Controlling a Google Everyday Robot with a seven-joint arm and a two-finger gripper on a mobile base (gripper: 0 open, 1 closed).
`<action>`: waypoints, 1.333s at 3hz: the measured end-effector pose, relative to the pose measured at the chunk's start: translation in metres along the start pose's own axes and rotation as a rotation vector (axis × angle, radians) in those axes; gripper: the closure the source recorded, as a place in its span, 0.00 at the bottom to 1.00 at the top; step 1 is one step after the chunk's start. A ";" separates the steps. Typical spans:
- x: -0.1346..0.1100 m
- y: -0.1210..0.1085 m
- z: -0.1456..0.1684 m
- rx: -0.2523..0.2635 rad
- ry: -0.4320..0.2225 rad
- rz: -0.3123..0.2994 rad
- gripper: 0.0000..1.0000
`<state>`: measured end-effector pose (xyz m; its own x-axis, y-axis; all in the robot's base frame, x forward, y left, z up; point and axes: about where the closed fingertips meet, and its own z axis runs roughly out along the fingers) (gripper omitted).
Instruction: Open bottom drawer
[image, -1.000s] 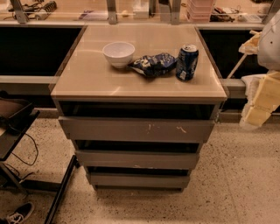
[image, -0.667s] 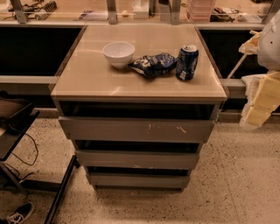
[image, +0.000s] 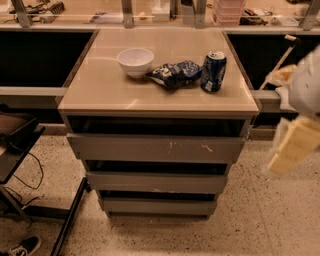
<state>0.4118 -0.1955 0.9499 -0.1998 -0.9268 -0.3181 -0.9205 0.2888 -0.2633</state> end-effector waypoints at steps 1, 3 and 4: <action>0.005 0.037 0.047 -0.008 -0.071 0.053 0.00; 0.035 0.115 0.239 -0.193 -0.055 0.195 0.00; 0.050 0.138 0.259 -0.235 -0.037 0.225 0.00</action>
Offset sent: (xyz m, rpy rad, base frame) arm -0.0743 0.0497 -0.3861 0.1526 0.3785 -0.1759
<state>0.3619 -0.1397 0.6616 -0.3984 -0.8357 -0.3781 -0.9079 0.4178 0.0332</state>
